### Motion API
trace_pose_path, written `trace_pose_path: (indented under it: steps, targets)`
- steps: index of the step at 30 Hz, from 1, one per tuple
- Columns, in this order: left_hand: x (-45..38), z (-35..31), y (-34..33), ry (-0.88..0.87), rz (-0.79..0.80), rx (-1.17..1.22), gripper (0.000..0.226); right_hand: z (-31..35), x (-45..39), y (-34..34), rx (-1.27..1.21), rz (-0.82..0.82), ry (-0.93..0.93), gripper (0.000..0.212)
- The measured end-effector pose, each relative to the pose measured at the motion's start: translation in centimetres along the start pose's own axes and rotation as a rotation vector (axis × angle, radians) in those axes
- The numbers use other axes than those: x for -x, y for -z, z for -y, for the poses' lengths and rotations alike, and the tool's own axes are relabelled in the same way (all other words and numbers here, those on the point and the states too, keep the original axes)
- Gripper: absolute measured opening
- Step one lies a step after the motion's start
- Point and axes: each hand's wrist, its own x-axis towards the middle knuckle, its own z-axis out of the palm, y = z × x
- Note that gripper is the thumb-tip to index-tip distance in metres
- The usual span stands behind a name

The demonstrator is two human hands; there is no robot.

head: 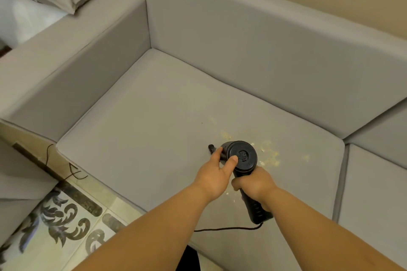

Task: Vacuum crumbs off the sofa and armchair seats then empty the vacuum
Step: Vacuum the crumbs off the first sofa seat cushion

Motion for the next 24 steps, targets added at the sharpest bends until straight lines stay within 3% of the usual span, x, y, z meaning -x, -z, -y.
trace_pose_path:
  steps: [6,13,18,24]
  targets:
    - [-0.1,-1.5,1.3,-0.037,-0.048,0.034,0.066,2.0,0.2,0.1,0.011,-0.032,0.044,0.029]
    - [-4.5,-3.9,7.1,-0.083,-0.124,0.028,0.066,8.9,-3.5,-1.9,-0.064,-0.041,0.089,0.037]
    - [-8.5,-3.8,10.9,-0.069,-0.110,0.000,0.066,12.3,-6.9,-3.9,-0.095,-0.032,0.096,0.035]
    - [-8.9,-2.5,11.5,-0.039,-0.071,-0.025,0.065,12.0,-7.4,-5.1,-0.073,-0.005,0.049,0.032]
